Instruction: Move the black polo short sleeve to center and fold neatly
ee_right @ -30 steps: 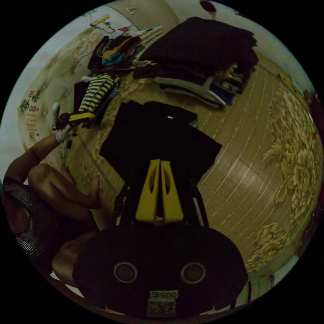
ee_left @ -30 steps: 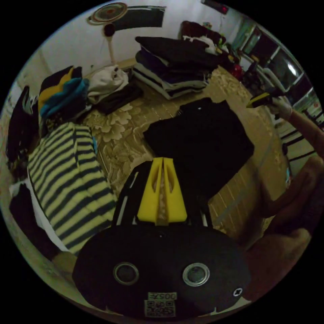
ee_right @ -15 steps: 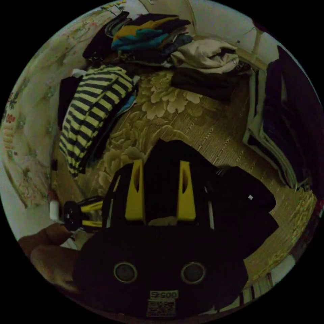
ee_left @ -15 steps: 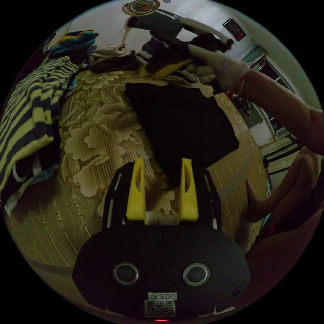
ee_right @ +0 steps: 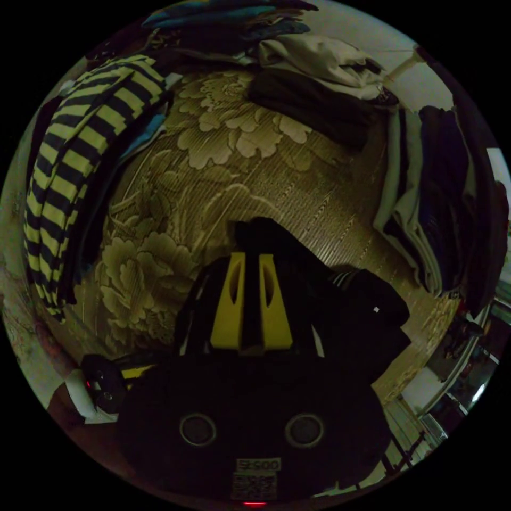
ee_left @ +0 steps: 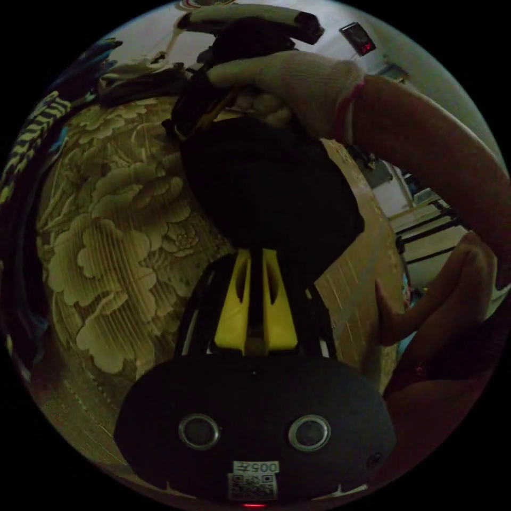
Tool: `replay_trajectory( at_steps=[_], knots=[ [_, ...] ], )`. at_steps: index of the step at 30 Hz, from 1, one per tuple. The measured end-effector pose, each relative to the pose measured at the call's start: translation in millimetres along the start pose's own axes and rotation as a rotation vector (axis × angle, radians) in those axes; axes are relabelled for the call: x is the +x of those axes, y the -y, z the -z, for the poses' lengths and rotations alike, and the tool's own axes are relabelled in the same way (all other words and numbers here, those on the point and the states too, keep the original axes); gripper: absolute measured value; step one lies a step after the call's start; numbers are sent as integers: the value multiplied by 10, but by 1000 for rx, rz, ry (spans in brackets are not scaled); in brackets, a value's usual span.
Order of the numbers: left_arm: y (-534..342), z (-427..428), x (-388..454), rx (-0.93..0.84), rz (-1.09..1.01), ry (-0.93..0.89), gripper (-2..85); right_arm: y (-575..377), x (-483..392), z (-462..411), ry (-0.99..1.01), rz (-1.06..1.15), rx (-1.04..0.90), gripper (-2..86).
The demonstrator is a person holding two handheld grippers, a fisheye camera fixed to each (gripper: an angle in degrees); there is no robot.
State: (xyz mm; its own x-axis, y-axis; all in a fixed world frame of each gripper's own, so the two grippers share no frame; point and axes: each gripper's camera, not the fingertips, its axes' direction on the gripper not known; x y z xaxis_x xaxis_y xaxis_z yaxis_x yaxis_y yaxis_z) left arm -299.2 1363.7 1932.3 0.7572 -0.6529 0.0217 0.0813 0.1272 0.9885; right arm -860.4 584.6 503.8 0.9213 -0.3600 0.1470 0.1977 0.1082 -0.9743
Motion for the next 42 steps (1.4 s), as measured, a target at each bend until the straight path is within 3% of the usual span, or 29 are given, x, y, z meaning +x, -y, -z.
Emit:
replay_trajectory(
  at_steps=[5, 14, 16, 22, 26, 29, 37, 42],
  knots=[
    [-182, 363, -274, 12, 41, -169, 40, -197, 232, 70, 242, -56, 113, 0],
    [-478, 1259, -26, 127, -30, -71, 42, -748, 988, 326, 1078, 63, 450, 0],
    [-404, 1260, 147, 166, -86, -113, 42, -964, 1314, 327, 1146, 83, 494, 0],
    [75, 290, 508, 54, -111, -299, 44, -1710, 2346, -83, 997, -42, 434, 15],
    [195, -334, 734, -40, -140, -196, 48, -1989, 2743, -482, 880, -159, 296, 33],
    [183, -285, 974, 24, -196, -135, 49, -2154, 2938, -584, 941, -182, 302, 37],
    [112, -40, 1374, 83, -353, -183, 6, -2593, 3316, -611, 968, -173, 307, 43],
    [289, 179, 1277, 196, -241, 97, -5, -3112, 3590, -290, 786, -211, 423, 22]
  ],
)
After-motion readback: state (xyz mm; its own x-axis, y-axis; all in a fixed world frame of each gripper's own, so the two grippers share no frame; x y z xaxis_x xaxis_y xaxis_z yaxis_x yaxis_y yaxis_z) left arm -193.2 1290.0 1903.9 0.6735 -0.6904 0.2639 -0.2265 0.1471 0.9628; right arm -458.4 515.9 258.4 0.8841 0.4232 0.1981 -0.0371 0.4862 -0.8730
